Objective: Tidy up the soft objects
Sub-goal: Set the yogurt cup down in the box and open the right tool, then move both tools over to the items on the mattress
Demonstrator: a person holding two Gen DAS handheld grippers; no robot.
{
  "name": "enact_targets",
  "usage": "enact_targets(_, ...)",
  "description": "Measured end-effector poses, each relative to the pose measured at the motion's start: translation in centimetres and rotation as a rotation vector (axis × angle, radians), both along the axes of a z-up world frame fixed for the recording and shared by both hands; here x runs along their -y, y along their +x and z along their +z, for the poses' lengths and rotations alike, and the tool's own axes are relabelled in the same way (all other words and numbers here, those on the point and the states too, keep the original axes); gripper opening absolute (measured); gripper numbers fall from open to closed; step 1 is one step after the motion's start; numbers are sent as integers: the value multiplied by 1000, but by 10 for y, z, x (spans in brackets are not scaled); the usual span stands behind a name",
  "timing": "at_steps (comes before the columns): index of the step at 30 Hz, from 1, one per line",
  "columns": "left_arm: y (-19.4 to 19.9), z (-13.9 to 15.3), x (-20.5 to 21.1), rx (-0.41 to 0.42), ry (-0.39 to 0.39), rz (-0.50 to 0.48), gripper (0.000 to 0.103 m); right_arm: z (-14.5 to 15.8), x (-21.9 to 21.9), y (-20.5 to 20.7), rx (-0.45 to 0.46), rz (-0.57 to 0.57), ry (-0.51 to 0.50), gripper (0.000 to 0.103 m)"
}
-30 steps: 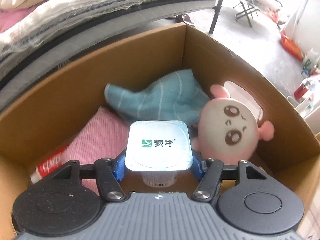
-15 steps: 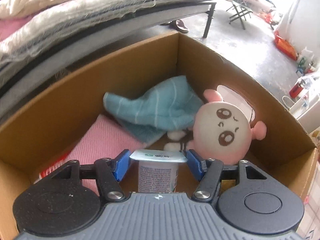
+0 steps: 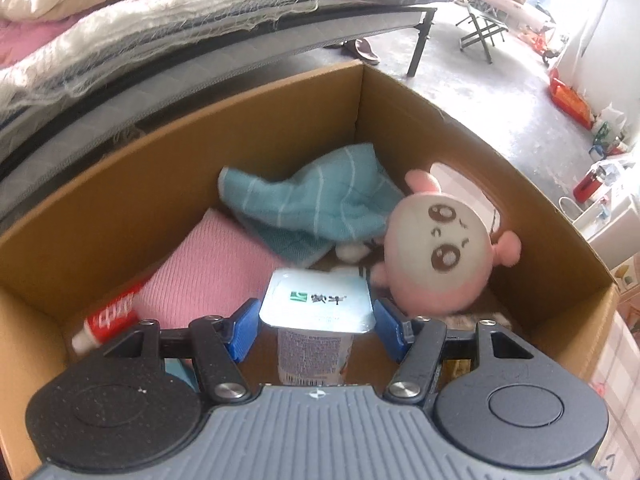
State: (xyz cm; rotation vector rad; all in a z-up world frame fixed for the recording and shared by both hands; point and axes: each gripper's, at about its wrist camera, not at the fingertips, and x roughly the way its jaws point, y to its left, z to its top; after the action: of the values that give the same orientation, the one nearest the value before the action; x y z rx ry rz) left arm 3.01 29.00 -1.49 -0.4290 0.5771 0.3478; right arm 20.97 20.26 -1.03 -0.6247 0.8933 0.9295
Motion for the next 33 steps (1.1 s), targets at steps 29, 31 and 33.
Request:
enact_targets(29, 8, 38, 105, 4, 30, -292, 103, 54, 328, -160, 62, -420, 616, 103)
enact_targets(31, 14, 45, 126, 3, 53, -343, 103, 44, 353, -171, 103, -509, 628, 103)
enact_targets(33, 19, 52, 148, 4, 68, -388, 103, 34, 376, -174, 123, -592, 657, 103)
